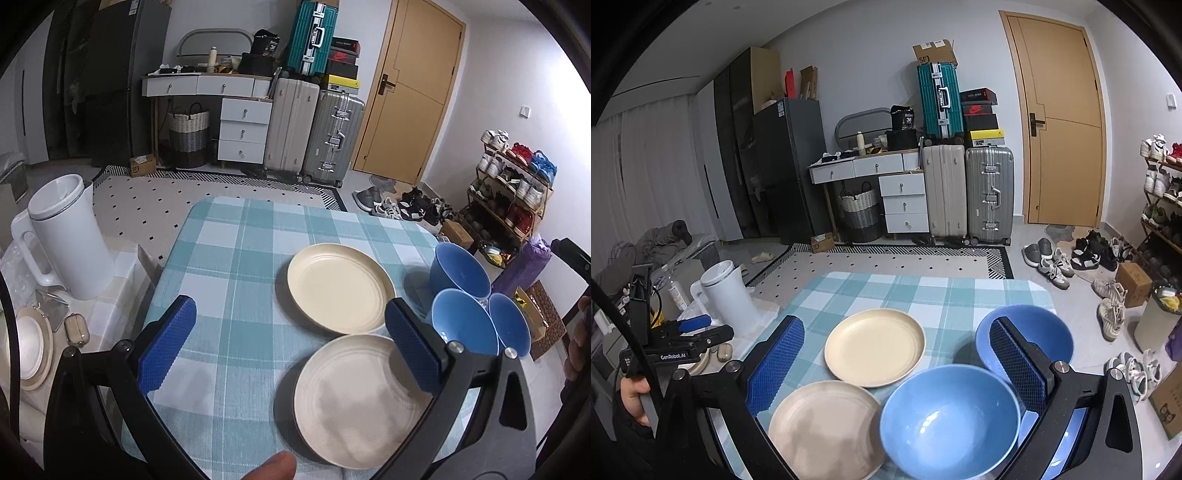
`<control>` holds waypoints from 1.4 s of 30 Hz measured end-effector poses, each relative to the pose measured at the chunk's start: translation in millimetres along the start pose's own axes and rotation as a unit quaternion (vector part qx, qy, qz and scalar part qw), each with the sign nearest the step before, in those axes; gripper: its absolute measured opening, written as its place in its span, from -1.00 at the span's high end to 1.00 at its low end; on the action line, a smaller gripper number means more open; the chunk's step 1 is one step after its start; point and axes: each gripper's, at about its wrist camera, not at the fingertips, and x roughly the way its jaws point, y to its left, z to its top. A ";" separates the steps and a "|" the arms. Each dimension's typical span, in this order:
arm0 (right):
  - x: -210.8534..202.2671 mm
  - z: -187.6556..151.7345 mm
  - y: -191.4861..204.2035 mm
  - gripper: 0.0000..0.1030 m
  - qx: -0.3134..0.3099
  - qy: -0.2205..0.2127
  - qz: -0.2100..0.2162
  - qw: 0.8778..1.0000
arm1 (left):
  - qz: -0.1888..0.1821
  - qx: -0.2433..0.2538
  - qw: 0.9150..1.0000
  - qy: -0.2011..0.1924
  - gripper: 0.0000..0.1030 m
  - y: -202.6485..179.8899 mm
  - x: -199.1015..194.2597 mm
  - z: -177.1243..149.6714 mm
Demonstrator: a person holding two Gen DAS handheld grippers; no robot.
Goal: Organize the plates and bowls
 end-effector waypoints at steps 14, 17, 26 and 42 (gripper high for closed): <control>70.1 22.3 -22.7 -0.99 0.009 0.076 0.005 0.997 | 0.003 -0.013 0.999 0.034 -0.97 0.8 54.2 29.7; 87.7 20.0 -22.9 -0.99 0.006 0.091 0.008 0.996 | 0.005 -0.010 0.999 0.042 -0.97 0.4 66.8 30.7; 137.7 12.7 -27.0 -0.99 0.003 0.132 0.009 0.991 | 0.009 -0.010 0.998 0.059 -0.98 5.9 102.5 33.9; 218.7 -11.6 -39.6 -0.99 -0.003 0.210 0.002 0.978 | 0.011 -0.010 0.995 0.098 -0.97 9.5 167.5 29.5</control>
